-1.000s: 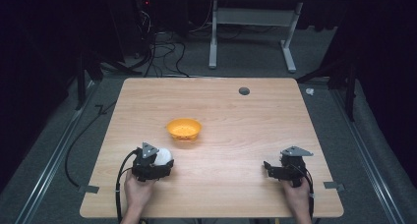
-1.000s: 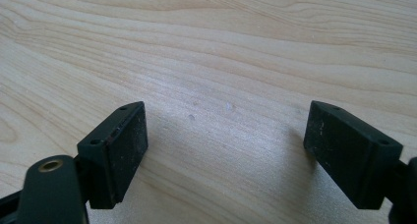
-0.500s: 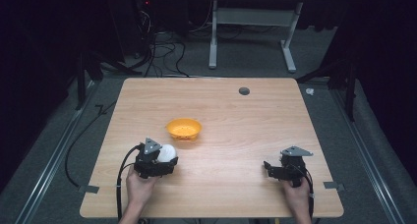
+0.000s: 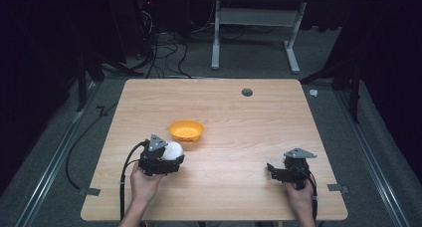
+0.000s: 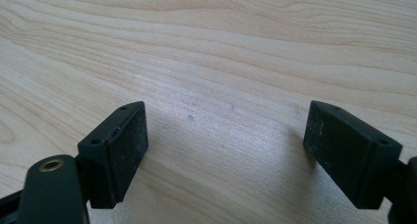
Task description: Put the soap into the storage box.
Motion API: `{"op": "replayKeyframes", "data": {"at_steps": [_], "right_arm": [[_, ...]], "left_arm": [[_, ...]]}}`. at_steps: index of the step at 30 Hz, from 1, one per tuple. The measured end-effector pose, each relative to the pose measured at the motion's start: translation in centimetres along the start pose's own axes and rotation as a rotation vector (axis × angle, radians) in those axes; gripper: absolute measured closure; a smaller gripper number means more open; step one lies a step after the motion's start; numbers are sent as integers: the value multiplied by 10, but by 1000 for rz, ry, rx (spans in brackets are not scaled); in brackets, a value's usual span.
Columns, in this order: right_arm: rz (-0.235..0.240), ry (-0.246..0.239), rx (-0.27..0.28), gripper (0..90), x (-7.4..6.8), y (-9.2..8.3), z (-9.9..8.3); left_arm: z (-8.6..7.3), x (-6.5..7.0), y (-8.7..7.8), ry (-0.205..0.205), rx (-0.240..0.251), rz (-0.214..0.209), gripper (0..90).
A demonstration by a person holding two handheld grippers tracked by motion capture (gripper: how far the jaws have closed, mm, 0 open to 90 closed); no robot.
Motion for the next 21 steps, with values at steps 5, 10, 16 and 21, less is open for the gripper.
{"op": "replayKeyframes", "data": {"at_steps": [5,10,16,21], "right_arm": [[1,1,0,178,0,0,0],[1,2,0,178,0,0,0],[3,1,1,178,0,0,0],[5,5,1,178,0,0,0]], "left_arm": [[6,0,-2,3,7,-5,246],[12,0,-4,2,9,-16,246],[20,-1,-6,11,10,-23,246],[28,-1,-7,16,16,-43,246]]}}
Point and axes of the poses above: each handheld gripper's, and its own axes: y roughly forward along the jaws, z roughly out of its top, x roughly to its right, the point moved 7 cm from there along y, roughly forward along the jaws, and after that the axes turned 11 degrees about -x, right-handed, at the moved point
